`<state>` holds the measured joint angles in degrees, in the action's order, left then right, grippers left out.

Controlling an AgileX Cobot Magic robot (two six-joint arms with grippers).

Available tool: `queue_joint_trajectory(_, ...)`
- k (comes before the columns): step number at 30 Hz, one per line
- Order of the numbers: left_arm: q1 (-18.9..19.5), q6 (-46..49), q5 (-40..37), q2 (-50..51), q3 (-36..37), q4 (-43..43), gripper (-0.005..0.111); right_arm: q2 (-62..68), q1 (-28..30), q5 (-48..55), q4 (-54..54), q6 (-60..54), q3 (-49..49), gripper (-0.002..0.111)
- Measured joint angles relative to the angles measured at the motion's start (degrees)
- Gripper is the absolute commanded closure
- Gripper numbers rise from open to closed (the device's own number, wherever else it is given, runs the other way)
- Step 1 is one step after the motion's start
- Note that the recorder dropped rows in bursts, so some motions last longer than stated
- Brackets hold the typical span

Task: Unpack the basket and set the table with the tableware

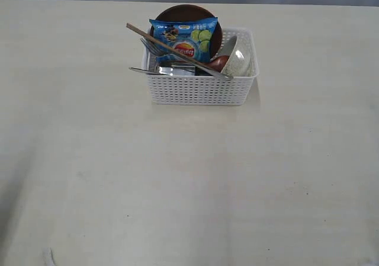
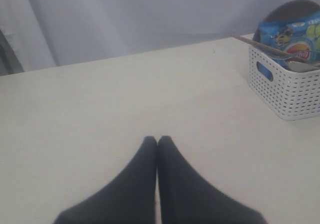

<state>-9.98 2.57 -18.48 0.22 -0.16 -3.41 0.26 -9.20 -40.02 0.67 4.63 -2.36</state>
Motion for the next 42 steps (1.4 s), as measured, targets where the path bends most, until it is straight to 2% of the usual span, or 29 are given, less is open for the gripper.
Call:
queue_joint_trajectory(1,0.0,0.0,0.0,0.0,0.0,0.0,0.107,0.0,0.0,2.8,-0.7,0.7,-1.7,0.108)
queue_joint_trajectory(3,0.0,0.0,0.0,0.0,0.0,0.0,0.107,0.1,0.0,21.1,-3.6,1.8,-10.3,0.108)
queue_joint_trajectory(5,0.0,0.0,0.0,0.0,0.0,0.0,0.107,3.2,0.0,34.2,-4.4,2.0,-17.8,0.108)
queue_joint_trajectory(9,0.0,0.0,0.0,0.0,0.0,0.0,0.107,14.9,0.0,49.8,-4.5,2.0,-28.4,0.107)
queue_joint_trajectory(11,0.0,0.0,0.0,0.0,0.0,0.0,0.107,18.7,0.0,54.6,-4.5,2.1,-31.5,0.098)
queue_joint_trajectory(14,0.0,0.0,0.0,0.0,0.0,0.0,0.107,24.7,0.0,59.8,-6.5,1.7,-35.1,0.077)
queue_joint_trajectory(17,0.0,0.0,0.0,0.0,0.0,0.0,0.107,31.0,0.0,63.5,-10.7,-1.5,-38.1,0.061)
queue_joint_trajectory(25,0.0,0.0,0.0,0.0,0.0,0.0,0.107,49.5,0.0,80.3,-28.7,-19.3,-48.8,0.062)
queue_joint_trajectory(32,0.0,0.0,0.0,0.0,0.0,0.0,0.107,65.2,-0.9,89.1,-41.7,-33.7,-57.5,0.062)
queue_joint_trajectory(36,0.0,0.0,0.0,0.0,0.0,0.0,0.107,71.5,-7.4,89.7,-39.8,-35.0,-61.6,0.062)
queue_joint_trajectory(42,0.0,0.0,0.0,0.0,0.0,0.0,0.107,82.6,-17.9,89.6,-26.6,-24.2,-69.5,0.063)
